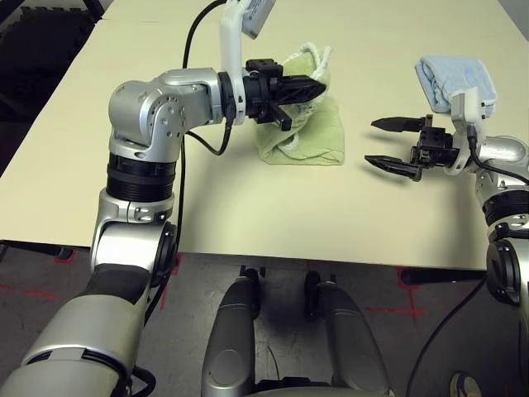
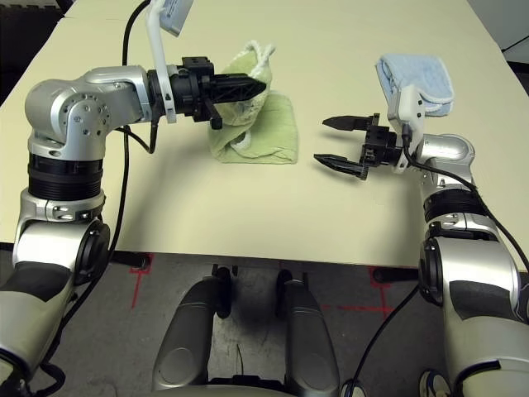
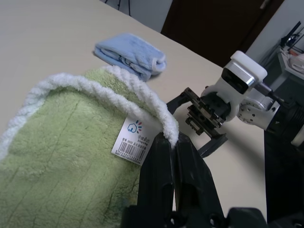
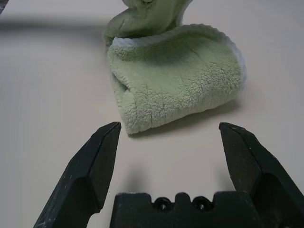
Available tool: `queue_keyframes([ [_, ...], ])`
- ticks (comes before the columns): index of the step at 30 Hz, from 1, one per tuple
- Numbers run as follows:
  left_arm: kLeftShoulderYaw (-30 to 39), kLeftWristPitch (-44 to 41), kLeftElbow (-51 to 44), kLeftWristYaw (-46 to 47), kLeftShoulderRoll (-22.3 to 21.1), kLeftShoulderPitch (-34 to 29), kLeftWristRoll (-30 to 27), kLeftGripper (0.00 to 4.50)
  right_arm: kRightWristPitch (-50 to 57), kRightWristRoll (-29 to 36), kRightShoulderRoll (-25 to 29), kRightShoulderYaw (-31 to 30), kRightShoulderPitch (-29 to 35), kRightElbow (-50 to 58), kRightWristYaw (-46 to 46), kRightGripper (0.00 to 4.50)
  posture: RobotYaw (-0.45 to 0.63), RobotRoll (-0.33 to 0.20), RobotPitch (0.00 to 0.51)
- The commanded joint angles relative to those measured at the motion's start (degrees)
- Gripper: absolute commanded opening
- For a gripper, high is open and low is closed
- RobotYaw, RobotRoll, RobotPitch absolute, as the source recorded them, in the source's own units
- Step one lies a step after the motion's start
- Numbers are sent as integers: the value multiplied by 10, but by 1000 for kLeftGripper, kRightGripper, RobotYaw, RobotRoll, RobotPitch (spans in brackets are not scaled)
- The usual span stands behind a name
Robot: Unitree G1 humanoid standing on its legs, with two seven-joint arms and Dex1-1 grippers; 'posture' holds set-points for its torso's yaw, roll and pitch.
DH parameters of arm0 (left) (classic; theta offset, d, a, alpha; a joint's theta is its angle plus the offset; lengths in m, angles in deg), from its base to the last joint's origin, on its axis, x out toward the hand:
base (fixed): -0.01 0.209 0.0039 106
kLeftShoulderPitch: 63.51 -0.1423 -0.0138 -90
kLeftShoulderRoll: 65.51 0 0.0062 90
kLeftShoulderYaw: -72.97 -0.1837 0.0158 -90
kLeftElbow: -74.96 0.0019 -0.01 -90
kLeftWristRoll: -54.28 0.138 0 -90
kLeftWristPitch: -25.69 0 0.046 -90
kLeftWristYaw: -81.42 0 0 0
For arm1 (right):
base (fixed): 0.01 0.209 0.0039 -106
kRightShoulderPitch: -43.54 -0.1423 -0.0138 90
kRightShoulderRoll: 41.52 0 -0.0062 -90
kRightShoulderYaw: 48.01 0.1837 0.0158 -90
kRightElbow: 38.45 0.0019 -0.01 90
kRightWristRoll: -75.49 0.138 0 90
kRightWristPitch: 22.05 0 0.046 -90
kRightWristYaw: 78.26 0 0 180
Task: Fold the towel and set it aside.
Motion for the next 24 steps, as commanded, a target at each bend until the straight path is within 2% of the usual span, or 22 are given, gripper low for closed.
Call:
queue_keyframes([
  [1,-41,1,0,-23,5,-13,12,31,-5,0,2,6,5,-3,0,4500,83,0,228],
  [9,-100,24,11,-43,10,-46,48,31,-5,0,2,5,5,-2,2,4500,77,0,230],
  [12,-103,71,55,8,35,-50,96,733,-5,0,2,5,5,-1,2,4500,77,0,230],
  [14,-99,90,71,18,48,-50,111,1417,-5,0,2,5,6,-1,2,4500,74,0,231],
  [19,-64,105,87,46,88,-42,110,3275,-5,1,2,5,6,0,3,4500,75,0,232],
  [22,-56,78,70,27,93,-38,92,4376,-5,-1,1,5,2,-3,6,4500,77,0,231],
  [24,-54,57,55,12,90,-38,80,4448,-5,-2,0,4,-1,-5,7,4500,79,0,230],
])
